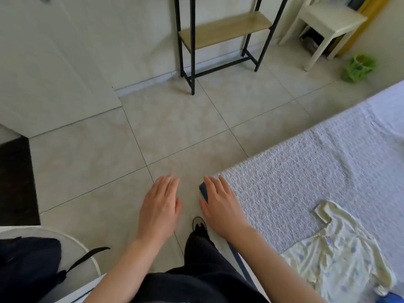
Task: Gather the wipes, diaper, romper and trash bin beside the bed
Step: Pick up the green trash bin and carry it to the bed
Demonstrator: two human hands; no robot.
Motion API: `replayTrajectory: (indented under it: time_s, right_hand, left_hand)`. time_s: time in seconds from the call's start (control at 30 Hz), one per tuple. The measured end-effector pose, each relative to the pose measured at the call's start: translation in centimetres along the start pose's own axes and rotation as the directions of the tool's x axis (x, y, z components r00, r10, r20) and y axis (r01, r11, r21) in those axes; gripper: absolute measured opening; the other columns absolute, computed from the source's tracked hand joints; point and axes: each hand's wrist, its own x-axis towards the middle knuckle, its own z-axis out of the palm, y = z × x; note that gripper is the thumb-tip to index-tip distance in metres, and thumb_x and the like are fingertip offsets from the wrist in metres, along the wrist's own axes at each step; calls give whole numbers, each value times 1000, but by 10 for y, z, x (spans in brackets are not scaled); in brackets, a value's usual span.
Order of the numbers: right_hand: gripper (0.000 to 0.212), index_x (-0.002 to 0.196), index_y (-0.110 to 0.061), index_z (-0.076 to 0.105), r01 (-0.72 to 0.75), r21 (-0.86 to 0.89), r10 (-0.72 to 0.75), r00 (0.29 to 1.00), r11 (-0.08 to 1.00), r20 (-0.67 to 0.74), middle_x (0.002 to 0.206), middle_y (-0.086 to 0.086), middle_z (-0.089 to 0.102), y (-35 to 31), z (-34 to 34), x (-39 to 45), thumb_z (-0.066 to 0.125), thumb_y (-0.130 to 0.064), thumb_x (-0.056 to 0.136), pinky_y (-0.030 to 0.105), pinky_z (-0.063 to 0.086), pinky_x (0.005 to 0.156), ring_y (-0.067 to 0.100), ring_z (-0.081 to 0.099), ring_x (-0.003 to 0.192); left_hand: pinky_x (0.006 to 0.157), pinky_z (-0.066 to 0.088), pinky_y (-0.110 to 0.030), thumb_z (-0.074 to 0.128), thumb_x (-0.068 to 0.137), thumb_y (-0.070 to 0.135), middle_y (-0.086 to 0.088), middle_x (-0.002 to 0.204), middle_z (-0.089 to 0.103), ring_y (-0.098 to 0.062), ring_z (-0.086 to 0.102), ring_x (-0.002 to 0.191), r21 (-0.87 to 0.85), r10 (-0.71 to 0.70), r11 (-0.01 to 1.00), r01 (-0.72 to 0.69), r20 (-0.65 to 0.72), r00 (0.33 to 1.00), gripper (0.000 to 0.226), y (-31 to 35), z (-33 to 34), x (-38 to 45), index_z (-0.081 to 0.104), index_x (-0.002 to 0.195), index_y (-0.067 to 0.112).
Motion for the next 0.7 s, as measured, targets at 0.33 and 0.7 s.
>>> replayTrajectory:
  time_s: [0.33, 0.7]
  right_hand:
    - [62, 150, -5, 16, -42, -24, 42, 999, 999, -11, 156, 9, 26, 15, -37, 123, 42, -31, 100, 39, 19, 117, 31, 11, 148]
    - [61, 150, -8, 18, -140, -67, 137, 990, 988, -41, 155, 9, 28, 38, -110, 274, 41, -34, 100, 41, 20, 117, 32, 15, 147]
  left_hand:
    - [104, 43, -45, 65, 87, 12, -15, 141, 52, -35, 46, 133, 67, 96, 993, -95, -5, 995, 52, -16, -23, 135, 51, 136, 2]
    - [106, 39, -42, 57, 92, 21, -10, 146, 48, -31, 39, 137, 78, 160, 984, -163, 47, 986, 51, -30, -60, 315, 46, 140, 7]
